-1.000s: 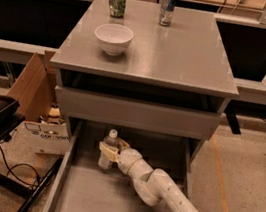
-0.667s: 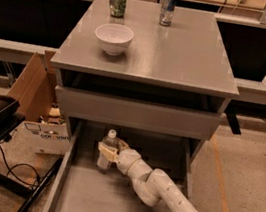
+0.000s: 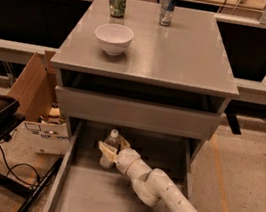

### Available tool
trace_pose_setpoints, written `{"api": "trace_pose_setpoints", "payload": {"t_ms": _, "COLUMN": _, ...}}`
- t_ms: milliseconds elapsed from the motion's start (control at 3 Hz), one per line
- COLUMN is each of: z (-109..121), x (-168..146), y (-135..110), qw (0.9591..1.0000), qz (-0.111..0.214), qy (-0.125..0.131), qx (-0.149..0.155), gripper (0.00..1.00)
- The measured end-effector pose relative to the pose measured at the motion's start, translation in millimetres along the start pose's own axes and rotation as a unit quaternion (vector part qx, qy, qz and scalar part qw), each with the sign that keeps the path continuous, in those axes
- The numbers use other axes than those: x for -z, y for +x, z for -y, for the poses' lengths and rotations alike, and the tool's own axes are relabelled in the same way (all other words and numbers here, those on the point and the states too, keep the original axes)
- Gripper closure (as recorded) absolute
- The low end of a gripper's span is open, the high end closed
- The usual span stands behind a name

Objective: Place blue plastic bottle into middle drawer

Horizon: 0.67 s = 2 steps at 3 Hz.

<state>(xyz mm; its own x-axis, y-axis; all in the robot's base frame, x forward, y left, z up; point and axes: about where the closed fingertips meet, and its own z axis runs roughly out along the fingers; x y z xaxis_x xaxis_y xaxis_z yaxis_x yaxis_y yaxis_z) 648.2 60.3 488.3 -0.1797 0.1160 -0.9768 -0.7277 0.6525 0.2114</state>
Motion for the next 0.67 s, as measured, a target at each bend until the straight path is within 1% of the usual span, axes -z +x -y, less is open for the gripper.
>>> {"api": "trace_pose_setpoints", "payload": {"t_ms": 333, "z": -1.1, "x": -1.0, "y": -0.3, "qw": 1.0, "qz": 0.0, "qy": -0.001, "qx": 0.0, "gripper": 0.0}}
{"api": "trace_pose_setpoints", "payload": {"t_ms": 667, "z": -1.1, "x": -1.0, "y": -0.3, "qw": 1.0, "qz": 0.0, "qy": -0.001, "qx": 0.0, "gripper": 0.0}}
